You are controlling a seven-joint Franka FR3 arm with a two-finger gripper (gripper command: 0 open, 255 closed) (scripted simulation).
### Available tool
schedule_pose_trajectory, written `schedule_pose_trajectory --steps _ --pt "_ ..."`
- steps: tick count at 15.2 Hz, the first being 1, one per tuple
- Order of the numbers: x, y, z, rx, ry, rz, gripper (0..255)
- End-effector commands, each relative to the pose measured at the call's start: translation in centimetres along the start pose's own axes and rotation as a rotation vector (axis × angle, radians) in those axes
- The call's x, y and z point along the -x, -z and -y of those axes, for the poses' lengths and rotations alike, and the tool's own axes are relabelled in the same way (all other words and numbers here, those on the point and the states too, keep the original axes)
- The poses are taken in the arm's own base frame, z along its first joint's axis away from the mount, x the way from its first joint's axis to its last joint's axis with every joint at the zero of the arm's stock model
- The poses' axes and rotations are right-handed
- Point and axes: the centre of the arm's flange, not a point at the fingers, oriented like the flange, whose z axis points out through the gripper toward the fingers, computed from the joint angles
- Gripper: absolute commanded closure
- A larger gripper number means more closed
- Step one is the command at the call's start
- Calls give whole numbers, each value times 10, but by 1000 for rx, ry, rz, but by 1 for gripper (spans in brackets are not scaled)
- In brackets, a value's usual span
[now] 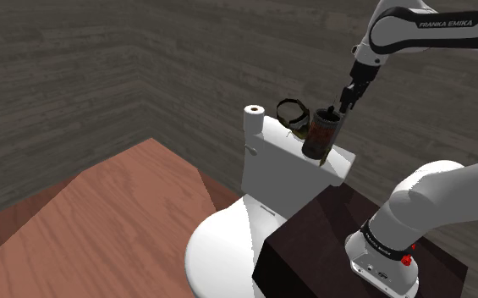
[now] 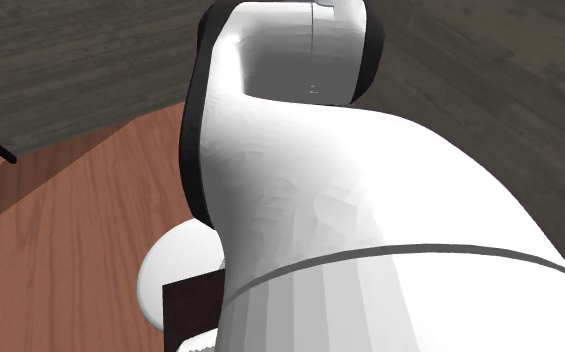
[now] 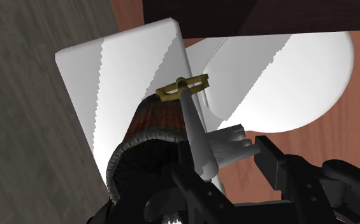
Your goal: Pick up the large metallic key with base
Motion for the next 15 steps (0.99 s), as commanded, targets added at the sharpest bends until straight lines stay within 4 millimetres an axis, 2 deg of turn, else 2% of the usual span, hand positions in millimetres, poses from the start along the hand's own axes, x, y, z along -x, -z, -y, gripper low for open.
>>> schedule_pose_trajectory --steps 1,13,15 --pt "0 9 0 0 0 1 255" --pt "0 72 -1 0 0 1 255" --pt "0 73 -1 0 0 1 255"
